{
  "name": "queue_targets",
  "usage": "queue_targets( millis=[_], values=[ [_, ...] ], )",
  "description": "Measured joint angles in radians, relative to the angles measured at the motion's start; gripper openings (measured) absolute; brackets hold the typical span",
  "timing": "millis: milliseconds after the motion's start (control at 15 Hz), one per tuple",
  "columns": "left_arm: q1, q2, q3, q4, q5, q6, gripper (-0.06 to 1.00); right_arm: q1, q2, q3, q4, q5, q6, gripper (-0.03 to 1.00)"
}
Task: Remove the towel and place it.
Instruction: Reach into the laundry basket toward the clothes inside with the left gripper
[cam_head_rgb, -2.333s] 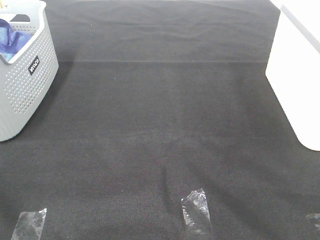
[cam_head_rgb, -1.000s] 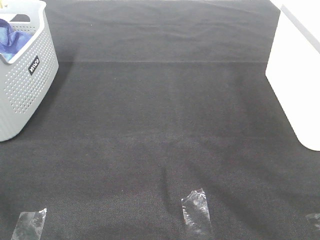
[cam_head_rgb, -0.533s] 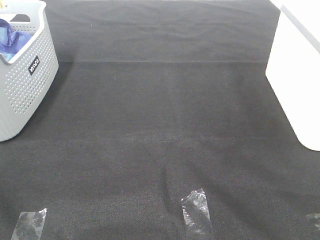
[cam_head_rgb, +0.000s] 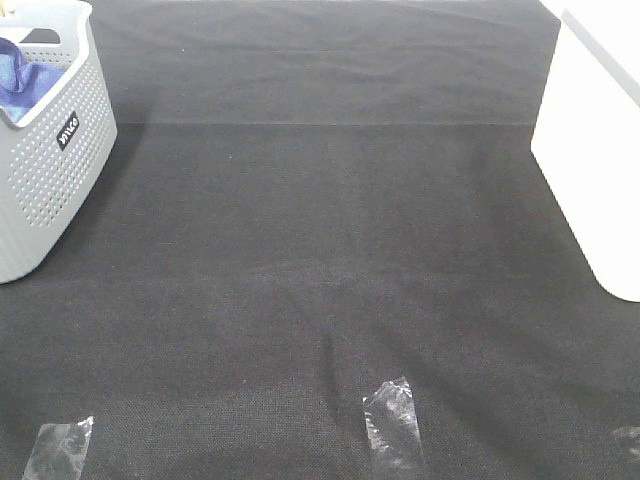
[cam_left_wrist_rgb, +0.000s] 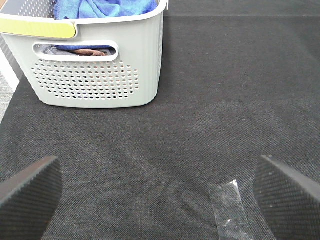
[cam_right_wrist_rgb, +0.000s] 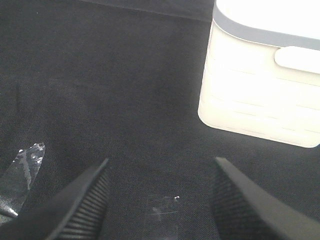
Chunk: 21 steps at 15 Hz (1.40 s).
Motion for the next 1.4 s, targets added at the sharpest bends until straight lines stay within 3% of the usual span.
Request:
queue_targets(
  millis=[1133, 1267, 1400],
  values=[
    [0.0, 0.0, 0.0, 0.0, 0.0, 0.0, 0.99, 0.0, 0.0, 0.0, 0.0, 0.0, 0.0, 0.6],
    [0.0, 0.027, -0.007, -0.009, 0.004, 0.063, 0.99, 0.0, 0.0, 0.0, 0.0, 0.0, 0.0, 0.6],
    [0.0, 0.15, -0.078, -0.021, 0.037, 0.203, 0.99, 0.0, 0.0, 0.0, 0.0, 0.0, 0.0, 0.6]
  ],
)
